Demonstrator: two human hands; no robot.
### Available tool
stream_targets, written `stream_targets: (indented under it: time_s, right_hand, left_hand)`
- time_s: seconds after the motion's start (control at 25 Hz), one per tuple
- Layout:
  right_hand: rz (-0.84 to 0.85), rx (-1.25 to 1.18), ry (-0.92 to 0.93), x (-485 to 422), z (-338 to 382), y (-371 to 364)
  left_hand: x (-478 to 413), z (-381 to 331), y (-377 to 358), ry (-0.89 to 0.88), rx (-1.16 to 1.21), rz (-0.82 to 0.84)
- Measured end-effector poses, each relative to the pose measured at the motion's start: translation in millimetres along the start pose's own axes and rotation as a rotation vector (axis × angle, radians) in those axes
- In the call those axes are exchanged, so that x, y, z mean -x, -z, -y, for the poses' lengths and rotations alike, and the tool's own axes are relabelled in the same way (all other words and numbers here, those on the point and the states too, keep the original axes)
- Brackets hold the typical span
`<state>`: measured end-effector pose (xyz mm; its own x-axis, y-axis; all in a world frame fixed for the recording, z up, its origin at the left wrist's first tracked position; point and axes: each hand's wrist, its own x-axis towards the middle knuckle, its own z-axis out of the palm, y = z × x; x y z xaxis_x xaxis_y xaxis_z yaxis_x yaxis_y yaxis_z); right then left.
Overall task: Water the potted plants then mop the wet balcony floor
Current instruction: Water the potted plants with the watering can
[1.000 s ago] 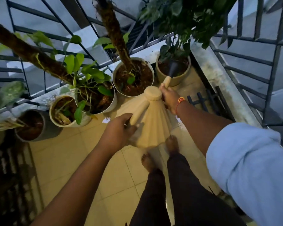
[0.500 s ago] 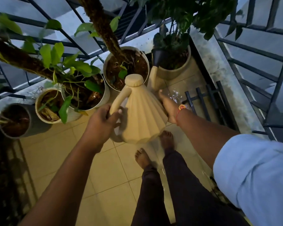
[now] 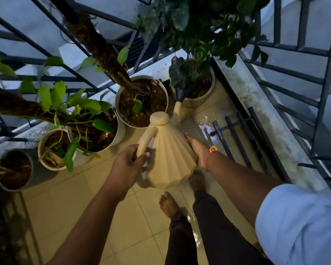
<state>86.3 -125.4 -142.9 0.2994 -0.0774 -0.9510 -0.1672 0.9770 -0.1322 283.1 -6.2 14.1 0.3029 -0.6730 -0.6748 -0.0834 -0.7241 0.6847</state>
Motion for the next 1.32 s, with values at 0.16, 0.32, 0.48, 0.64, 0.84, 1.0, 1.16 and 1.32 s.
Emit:
stream_targets:
  time_s: [0.16, 0.32, 0.48, 0.64, 0.84, 1.0, 1.16, 1.32]
  right_hand:
    - [-0.029, -0.012, 0.019, -11.3, -0.4, 24.0]
    - [-0.043, -0.024, 0.069, -20.9, 7.4, 48.6]
    - [-0.020, -0.014, 0.092, -28.0, 26.8, 61.9]
    - [-0.044, 0.047, 0.083, -25.6, 46.0, 68.0]
    - [-0.095, 0.147, 0.105, -18.2, 64.5, 71.2]
    - [-0.101, 0.207, 0.089, -13.0, 71.7, 75.4]
    - [-0.107, 0.165, 0.090, -13.1, 74.4, 81.6]
    - [-0.140, 0.167, 0.107, -9.2, 79.8, 83.4]
  left_hand:
    - [-17.5, -9.9, -24.1, 0.010, -0.018, 0.010]
    - [-38.7, -19.4, -50.3, 0.020, 0.004, 0.003]
    - [-63.2, -32.5, -61.7, 0.026, 0.005, -0.033]
    - [-81.8, -49.8, -65.0, 0.055, 0.002, -0.043]
    - [-98.8, -67.0, -64.1, 0.054, 0.004, -0.052]
    - [-112.7, -78.4, -66.7, 0.087, 0.021, -0.063]
    - [-126.8, -83.2, -70.3, 0.074, -0.008, -0.054]
    - [-137.0, -87.4, -71.6, 0.067, 0.008, -0.053]
